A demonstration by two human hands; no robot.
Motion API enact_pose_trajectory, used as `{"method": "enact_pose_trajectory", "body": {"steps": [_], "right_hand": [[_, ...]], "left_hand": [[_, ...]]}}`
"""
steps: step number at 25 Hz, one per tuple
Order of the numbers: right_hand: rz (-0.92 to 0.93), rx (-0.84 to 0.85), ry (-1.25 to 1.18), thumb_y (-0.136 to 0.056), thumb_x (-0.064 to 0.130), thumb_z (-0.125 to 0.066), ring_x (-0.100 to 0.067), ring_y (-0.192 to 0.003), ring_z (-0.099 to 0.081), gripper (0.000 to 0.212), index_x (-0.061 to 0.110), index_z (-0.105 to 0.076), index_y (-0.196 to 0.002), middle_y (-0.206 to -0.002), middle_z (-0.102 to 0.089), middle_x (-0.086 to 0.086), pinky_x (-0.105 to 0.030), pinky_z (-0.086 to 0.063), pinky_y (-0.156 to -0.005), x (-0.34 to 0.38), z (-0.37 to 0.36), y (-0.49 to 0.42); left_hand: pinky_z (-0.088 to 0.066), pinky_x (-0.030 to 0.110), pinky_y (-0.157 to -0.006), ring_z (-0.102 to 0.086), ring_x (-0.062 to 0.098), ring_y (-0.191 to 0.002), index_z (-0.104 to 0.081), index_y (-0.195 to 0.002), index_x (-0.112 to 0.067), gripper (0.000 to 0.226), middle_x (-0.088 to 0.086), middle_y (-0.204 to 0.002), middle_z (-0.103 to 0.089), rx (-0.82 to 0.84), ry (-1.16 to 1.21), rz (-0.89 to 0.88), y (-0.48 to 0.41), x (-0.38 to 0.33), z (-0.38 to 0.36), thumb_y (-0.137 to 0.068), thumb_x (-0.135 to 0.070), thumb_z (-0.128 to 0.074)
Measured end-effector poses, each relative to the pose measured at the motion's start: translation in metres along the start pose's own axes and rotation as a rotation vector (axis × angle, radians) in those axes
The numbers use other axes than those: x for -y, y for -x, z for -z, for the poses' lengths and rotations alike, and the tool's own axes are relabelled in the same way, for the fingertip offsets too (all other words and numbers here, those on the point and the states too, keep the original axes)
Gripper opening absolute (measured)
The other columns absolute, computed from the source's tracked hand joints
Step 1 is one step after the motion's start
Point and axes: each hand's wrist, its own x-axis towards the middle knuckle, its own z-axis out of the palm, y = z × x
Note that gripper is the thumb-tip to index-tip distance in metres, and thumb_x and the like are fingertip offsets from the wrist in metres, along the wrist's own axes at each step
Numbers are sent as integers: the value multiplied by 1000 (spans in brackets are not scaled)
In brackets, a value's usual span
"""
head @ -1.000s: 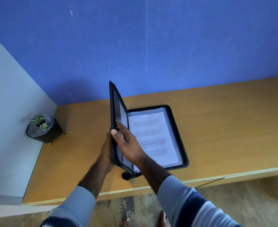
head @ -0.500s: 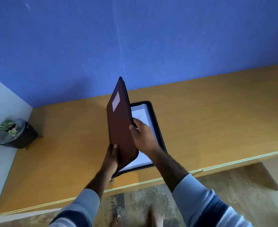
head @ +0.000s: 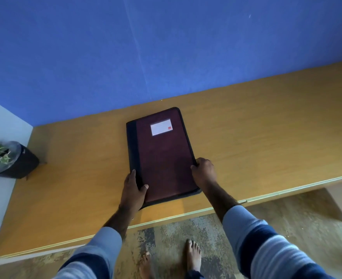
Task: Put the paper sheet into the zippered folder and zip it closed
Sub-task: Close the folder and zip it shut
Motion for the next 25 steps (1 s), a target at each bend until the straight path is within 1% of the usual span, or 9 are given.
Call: {"method": "enact_pose_trajectory", "body": {"steps": [4,8,11,15,19,21,22,24,25], "right_hand": [[-44,10,84,-96,17,-58,-39,-115,-58,40,9,-57,-136,-131,-56,-18,-47,-52,-97,-18,-10,-1],[-48,10,30,-92,10,-58,-36,-113,-60,58,24,-48,-148,-133,-55,-15,-46,-55,-94,-22,-13,-7],[-77,21,-70,-86,11,-59,-35,-112,-62,66,26,-48,-149,-135,-58,-13,-46,-58,-89,-21,-10,-15],[-51,15,-84,-85,14,-62,-33,-106,-63,62,23,-52,-145,-133,-61,-13,-42,-59,-82,-20,-12,-25],[-43,-30,-13,-89,24,-72,-33,-115,-61,57,16,-54,-143,-136,-61,-13,-36,-53,-83,-30,-17,-29],[-34,-62,18,-91,28,-71,-35,-118,-60,57,16,-52,-144,-138,-59,-15,-42,-55,-91,-33,-17,-20],[-28,-79,28,-92,29,-70,-36,-119,-59,57,16,-51,-145,-138,-57,-15,-45,-55,-93,-34,-20,-13],[-11,-106,43,-91,30,-69,-37,-122,-54,59,19,-48,-146,-137,-53,-15,-48,-52,-97,-34,-30,7],[5,-133,62,-91,29,-69,-37,-123,-51,61,20,-46,-146,-137,-51,-15,-49,-50,-98,-34,-37,19]], "left_hand": [[-33,44,-120,-30,31,-150,-25,-160,-16,76,12,-163,-29,-44,-26,-27,-2,8,-1,-96,-20,-67],[-29,42,-122,-27,28,-152,-30,-158,-20,74,11,-164,-28,-42,35,-18,-2,11,-1,-95,-17,-68],[-26,40,-123,-23,27,-154,-33,-157,-22,71,9,-167,-23,-27,86,-6,-6,7,-1,-96,-17,-68],[-24,39,-124,-20,24,-154,-31,-158,-23,68,6,-168,-20,42,77,-31,-18,8,9,-99,-18,-62],[-31,32,-118,-34,21,-149,-36,-156,-22,57,1,-163,-34,90,19,-96,-10,22,27,-103,-14,-55],[-43,22,-105,-54,16,-133,-48,-148,-22,46,2,-151,-52,57,-30,-156,3,37,37,-103,-12,-50],[-48,14,-90,-65,10,-114,-56,-142,-24,41,2,-141,-61,36,-71,-182,11,46,43,-103,-12,-48],[-44,7,-68,-66,-2,-83,-66,-130,-27,39,-1,-125,-69,28,-145,-211,24,66,51,-98,-13,-48],[-46,9,-71,-64,-5,-83,-68,-126,-27,39,-3,-125,-69,46,-170,-224,29,75,54,-94,-13,-51]]}}
